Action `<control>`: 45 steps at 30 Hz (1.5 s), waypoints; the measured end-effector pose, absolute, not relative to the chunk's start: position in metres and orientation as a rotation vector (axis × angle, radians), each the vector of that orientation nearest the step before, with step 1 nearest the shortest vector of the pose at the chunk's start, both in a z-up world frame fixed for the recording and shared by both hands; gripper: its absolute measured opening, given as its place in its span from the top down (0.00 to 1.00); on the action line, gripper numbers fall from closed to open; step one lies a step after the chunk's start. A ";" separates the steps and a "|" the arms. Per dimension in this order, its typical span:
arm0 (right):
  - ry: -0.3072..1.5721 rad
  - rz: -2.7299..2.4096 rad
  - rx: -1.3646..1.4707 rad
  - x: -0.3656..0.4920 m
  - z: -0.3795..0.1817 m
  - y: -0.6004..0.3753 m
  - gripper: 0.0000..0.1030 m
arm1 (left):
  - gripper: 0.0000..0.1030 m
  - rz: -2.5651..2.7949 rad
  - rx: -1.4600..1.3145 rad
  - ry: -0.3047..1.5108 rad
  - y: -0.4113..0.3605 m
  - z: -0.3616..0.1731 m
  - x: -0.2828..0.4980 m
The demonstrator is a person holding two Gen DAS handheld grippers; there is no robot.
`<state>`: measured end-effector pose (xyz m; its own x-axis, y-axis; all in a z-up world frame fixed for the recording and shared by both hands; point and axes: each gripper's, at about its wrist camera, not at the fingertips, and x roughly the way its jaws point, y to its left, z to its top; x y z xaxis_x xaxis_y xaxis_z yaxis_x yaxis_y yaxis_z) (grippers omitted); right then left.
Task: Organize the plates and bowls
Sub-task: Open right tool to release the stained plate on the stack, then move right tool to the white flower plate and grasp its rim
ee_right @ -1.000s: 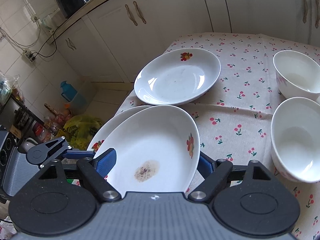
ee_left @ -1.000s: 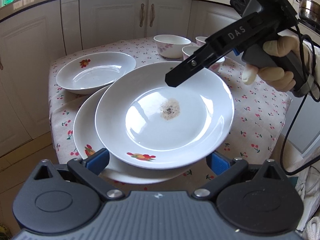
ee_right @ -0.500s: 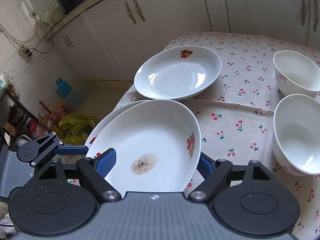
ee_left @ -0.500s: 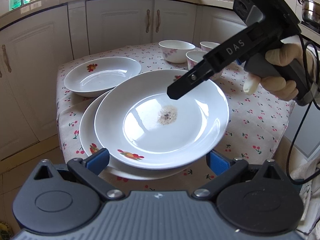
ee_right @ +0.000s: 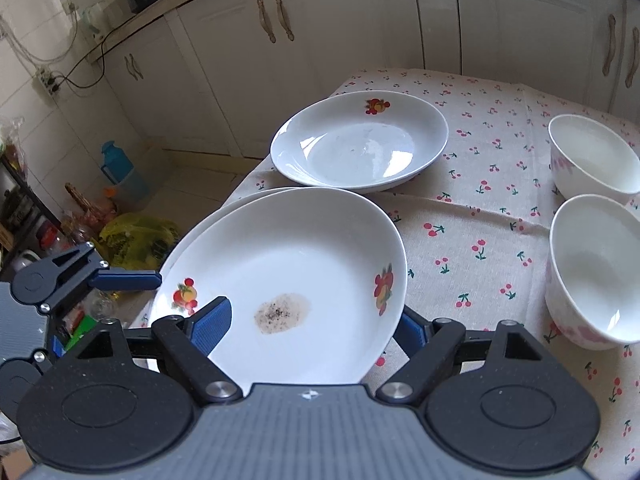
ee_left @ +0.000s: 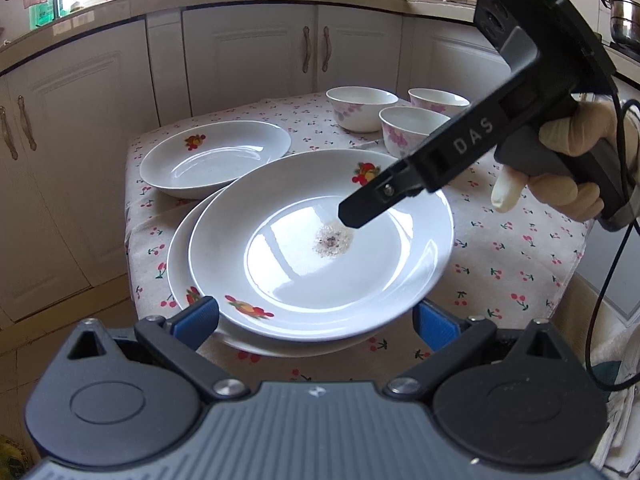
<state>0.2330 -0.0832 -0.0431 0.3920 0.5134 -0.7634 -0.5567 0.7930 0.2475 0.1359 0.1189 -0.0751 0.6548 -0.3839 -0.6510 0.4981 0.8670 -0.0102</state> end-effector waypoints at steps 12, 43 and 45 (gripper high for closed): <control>0.937 0.677 -0.088 0.227 -0.047 -0.079 0.14 | 0.01 -0.489 0.138 0.690 0.124 -0.075 0.134; 0.730 0.597 -0.276 0.221 0.010 -0.083 0.00 | 0.01 -0.275 0.147 0.430 0.170 -0.004 0.157; 0.729 0.599 -0.274 0.230 0.014 -0.081 0.00 | 0.01 -0.271 0.175 0.431 0.177 -0.004 0.173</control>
